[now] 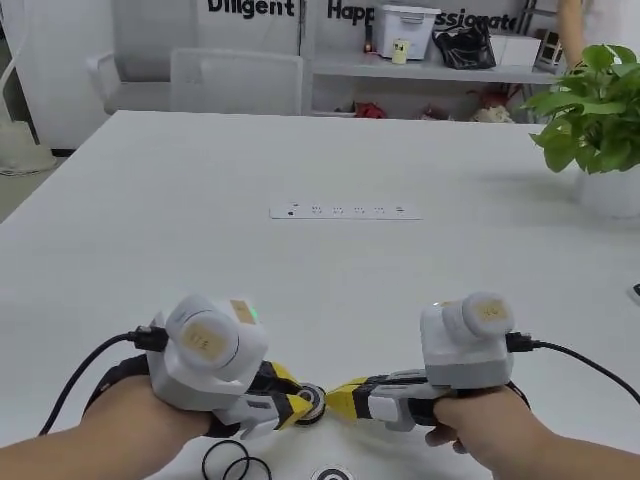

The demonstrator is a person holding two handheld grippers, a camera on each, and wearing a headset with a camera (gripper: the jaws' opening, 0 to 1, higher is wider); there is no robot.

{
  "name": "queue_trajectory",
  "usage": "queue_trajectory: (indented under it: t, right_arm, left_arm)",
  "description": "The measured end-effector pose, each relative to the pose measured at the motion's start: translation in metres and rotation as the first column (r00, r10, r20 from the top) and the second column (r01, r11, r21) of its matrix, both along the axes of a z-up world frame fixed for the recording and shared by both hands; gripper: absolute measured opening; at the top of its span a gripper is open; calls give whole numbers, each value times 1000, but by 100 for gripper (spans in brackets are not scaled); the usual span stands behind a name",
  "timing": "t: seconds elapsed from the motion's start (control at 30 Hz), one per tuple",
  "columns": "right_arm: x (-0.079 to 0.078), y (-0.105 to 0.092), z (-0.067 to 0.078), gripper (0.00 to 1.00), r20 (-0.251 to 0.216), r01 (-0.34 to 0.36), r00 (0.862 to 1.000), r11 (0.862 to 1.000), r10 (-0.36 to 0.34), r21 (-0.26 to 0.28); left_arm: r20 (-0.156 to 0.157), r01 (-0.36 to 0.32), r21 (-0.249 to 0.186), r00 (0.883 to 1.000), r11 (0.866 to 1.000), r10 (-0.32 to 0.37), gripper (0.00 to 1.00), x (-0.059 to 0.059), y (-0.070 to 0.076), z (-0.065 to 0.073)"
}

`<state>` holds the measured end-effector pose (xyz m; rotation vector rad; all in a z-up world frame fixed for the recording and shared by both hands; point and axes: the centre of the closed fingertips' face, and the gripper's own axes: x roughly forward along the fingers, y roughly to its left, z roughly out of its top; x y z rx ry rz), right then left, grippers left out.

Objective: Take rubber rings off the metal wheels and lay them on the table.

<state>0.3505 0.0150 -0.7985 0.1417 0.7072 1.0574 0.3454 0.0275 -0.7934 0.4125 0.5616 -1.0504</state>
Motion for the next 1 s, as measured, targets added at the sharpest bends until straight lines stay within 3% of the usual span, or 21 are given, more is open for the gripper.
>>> queue_trajectory:
  t: [0.13, 0.23, 0.5, 0.7, 0.73, 0.77, 0.83, 1.0]
  right_arm:
    - [0, 1, 3, 0, 2, -4, 1000, 1000, 4, 14]
    - [-1, 3, 4, 0, 20, -16, 1000, 1000, 16, -9]
    - [-2, 4, 5, 0, 20, -22, 1000, 1000, 22, -7]
    - [-8, 15, 9, 0, 26, -53, 998, 999, 53, 3]
    - [-8, 16, 10, 0, 23, -55, 998, 998, 55, 13]
    - [-10, 23, 21, 0, 9, -56, 998, 995, 55, 87]
    - [-9, 20, 18, 0, 42, -68, 997, 997, 67, 33]
    - [-9, 15, 12, 0, 31, -54, 998, 998, 53, 27]
  left_arm:
    - [3, -8, 5, 1000, 1000, 8, 12, 1, -1, 0]
    - [2, -11, 9, 1000, 1000, 11, 12, 1, -1, 0]
    - [2, -14, 14, 1000, 1000, 14, 12, 1, 0, -1]
    - [2, -14, 15, 1000, 1000, 14, 12, 0, -1, -1]
    - [1, -14, 15, 1000, 1000, 14, 12, 0, -1, -1]
    - [2, -15, 15, 1000, 1000, 15, 12, -1, -1, -1]
    - [1, -16, 13, 1000, 1000, 16, 12, -1, -1, -1]
    - [3, -18, 12, 1000, 1000, 18, 13, -1, -1, -1]
